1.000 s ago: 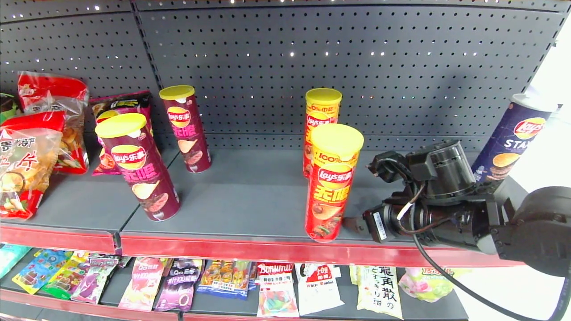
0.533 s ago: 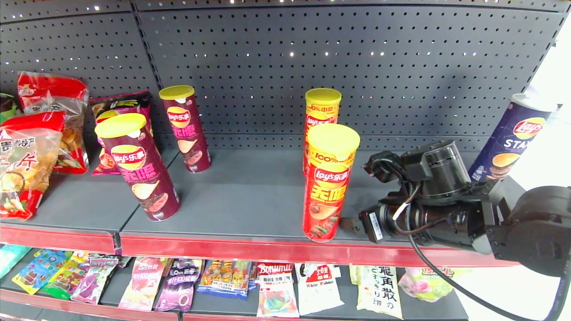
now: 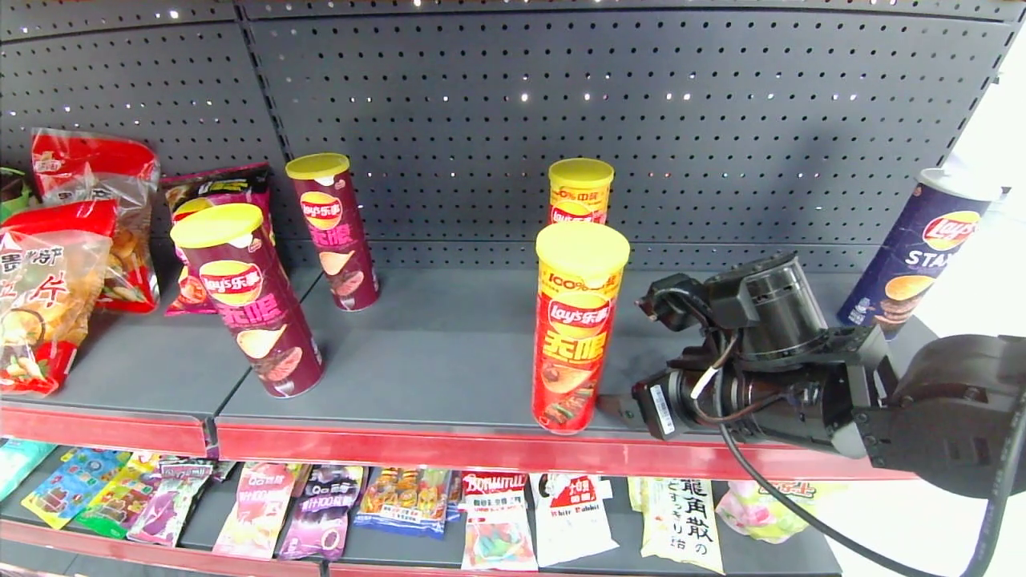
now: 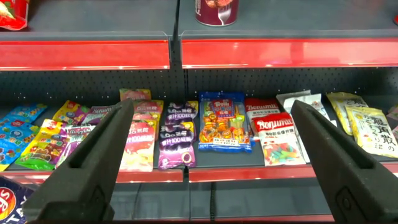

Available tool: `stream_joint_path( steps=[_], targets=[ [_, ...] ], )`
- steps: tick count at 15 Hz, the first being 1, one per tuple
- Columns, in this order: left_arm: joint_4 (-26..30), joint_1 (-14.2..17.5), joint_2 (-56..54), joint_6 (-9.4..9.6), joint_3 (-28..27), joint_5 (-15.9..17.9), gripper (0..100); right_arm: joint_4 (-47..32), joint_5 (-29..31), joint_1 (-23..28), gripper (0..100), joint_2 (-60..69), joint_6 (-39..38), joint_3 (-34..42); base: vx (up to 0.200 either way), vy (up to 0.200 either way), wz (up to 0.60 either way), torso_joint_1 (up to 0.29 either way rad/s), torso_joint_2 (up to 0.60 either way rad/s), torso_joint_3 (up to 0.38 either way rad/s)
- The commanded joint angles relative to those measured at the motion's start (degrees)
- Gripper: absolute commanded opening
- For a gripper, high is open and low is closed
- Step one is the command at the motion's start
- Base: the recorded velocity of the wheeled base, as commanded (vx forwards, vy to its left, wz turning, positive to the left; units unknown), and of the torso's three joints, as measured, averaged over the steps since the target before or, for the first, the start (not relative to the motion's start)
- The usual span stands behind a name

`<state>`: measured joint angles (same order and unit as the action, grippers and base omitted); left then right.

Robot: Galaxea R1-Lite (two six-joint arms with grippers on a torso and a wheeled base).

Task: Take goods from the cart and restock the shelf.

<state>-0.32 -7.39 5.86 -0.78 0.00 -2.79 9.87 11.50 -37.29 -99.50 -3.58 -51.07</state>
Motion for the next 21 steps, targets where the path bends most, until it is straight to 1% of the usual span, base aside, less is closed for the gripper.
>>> stream_joint_path(
  steps=[1,17,18,20,21],
  targets=[
    [-0.03,0.00,0.02,-0.01,0.00,-0.02,100,0.06,0.02,-0.33,100,-0.61,-0.02,-0.79,0.000,0.000,0.00,0.000,0.00,0.000],
    [-0.03,0.00,0.11,-0.01,0.00,-0.02,100,0.06,0.02,-0.85,100,-1.84,-0.11,-2.20,0.000,0.000,0.00,0.000,0.00,0.000],
    [-0.03,0.00,0.02,-0.01,0.00,-0.02,100,0.06,0.02,-0.59,100,-1.05,-0.11,-1.93,0.000,0.000,0.00,0.000,0.00,0.000],
    [-0.03,0.00,0.02,-0.01,0.00,-0.02,100,-0.73,0.02,1.17,100,4.93,-1.25,-1.14,0.000,0.000,0.00,0.000,0.00,0.000],
    [-0.03,0.00,0.02,-0.01,0.00,-0.02,100,-0.73,0.46,2.05,100,8.36,-1.87,0.79,0.000,0.000,0.00,0.000,0.00,0.000]
  ],
)
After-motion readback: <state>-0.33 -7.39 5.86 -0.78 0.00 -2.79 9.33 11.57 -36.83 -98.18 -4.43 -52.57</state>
